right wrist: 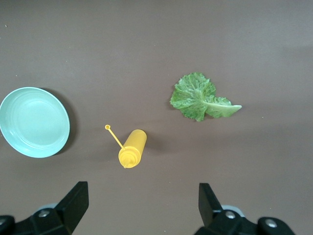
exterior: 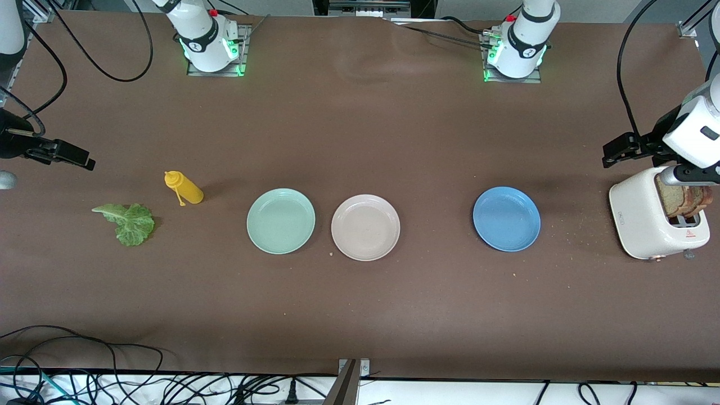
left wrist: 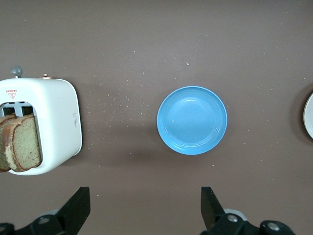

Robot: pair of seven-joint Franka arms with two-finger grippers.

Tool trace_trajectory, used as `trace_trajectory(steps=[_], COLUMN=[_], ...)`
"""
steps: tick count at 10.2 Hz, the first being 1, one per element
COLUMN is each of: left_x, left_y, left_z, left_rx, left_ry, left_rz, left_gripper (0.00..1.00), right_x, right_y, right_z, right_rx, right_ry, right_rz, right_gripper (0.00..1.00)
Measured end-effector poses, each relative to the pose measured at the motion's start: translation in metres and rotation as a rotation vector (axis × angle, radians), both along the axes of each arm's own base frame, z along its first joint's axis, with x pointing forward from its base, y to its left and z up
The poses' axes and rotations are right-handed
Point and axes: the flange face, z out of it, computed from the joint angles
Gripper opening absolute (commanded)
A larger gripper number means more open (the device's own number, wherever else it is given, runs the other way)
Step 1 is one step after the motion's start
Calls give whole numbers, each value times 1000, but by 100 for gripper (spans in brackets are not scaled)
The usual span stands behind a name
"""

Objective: Make sandwich on beige plate with both arms

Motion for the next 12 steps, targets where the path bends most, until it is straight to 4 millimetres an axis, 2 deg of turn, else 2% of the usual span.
trace_trajectory(steps=[9,12], left_x=[5,5], left_y=[0,8], left_z=[-11,-11], left_rx=[-16,-34], left_ry=[19,20], left_rz=[-3,6], left_gripper=[100,100], right_x=[0,0], right_y=[2,2], right_z=[0,0], right_rx=[0,1], right_ry=[1,1], right_rz=[3,4], right_gripper=[100,100])
